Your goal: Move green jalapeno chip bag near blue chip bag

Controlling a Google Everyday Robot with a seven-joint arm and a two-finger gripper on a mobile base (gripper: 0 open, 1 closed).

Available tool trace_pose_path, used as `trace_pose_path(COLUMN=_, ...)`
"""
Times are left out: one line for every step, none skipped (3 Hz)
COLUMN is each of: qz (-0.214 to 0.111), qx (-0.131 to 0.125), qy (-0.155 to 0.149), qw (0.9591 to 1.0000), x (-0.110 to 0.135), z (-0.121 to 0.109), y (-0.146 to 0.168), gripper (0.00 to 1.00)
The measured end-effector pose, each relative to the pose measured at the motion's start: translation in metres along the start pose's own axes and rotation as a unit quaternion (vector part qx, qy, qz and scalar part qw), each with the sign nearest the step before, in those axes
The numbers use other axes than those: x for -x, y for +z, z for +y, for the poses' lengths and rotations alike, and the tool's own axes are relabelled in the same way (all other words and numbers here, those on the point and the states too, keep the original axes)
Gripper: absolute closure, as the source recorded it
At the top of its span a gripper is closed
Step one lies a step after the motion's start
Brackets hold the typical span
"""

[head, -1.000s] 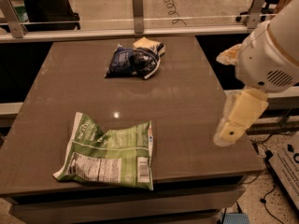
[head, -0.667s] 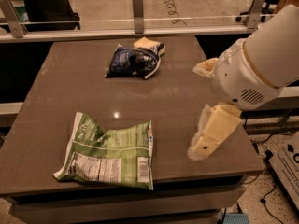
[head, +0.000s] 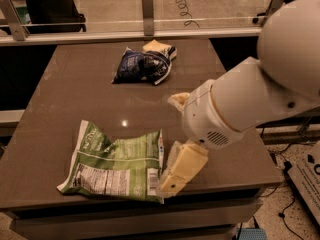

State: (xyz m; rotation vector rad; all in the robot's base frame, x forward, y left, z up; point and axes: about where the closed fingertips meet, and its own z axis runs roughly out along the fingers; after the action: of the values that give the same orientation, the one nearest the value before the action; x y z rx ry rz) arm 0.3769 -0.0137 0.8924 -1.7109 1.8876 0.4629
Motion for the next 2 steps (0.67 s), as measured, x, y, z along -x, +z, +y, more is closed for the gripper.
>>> trace_pose_path(qz=-0.021, qx=0.017, qy=0.008, qw=0.9996, x=0.005, z=0.012, y=0.032, gripper=0.00)
trace_pose_path(qz=-0.037, qx=0.027, qy=0.014, qw=0.9989, x=0.012, z=0.020, y=0.056, gripper=0.00)
